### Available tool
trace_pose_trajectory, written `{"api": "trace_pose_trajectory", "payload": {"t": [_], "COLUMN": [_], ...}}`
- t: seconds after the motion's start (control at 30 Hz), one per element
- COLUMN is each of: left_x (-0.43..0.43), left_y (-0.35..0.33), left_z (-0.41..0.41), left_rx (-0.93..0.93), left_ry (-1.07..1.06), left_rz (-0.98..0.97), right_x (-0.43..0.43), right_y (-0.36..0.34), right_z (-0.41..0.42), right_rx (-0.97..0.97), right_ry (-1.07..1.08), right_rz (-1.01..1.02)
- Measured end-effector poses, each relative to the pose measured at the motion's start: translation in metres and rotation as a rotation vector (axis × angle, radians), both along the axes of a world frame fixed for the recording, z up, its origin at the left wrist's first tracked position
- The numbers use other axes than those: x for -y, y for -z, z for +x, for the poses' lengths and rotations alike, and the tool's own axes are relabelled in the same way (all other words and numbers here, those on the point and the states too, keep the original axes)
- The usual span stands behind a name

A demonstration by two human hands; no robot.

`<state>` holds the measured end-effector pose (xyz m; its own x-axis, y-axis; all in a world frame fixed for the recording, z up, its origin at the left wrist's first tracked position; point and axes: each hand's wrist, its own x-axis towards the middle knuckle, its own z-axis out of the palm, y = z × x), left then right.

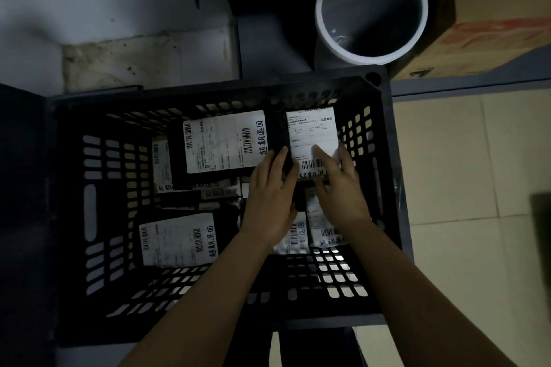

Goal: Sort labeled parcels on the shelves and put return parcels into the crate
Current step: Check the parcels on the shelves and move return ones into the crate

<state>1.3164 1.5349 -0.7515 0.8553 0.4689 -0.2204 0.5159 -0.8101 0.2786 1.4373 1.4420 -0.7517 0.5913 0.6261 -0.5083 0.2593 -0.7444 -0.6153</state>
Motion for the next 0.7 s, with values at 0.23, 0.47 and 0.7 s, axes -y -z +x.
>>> {"api": "trace_pose_trajectory", "payload": {"t": [0.23,0.47,0.7], "left_x": [-0.004,-0.011,-0.023], "left_y": [-0.014,-0.070,-0.152], "left_z": [-0.003,-0.012,-0.051], "left_rx": [0.023,0.017,0.120], "left_ry": [-0.033,-0.067,-0.193], "left_rz": [-0.073,-0.054,0.091], "right_x": [0.001,-0.007,-0.038], "right_y": [-0.017,-0.081,-0.167], "right_z": [0.002,-0.002,-0.026], "right_rx": [0.099,0.192,0.380], "right_ry": [-0.130,-0.307,-0.540], "right_rz": [-0.108,-0.039,0.171]}}
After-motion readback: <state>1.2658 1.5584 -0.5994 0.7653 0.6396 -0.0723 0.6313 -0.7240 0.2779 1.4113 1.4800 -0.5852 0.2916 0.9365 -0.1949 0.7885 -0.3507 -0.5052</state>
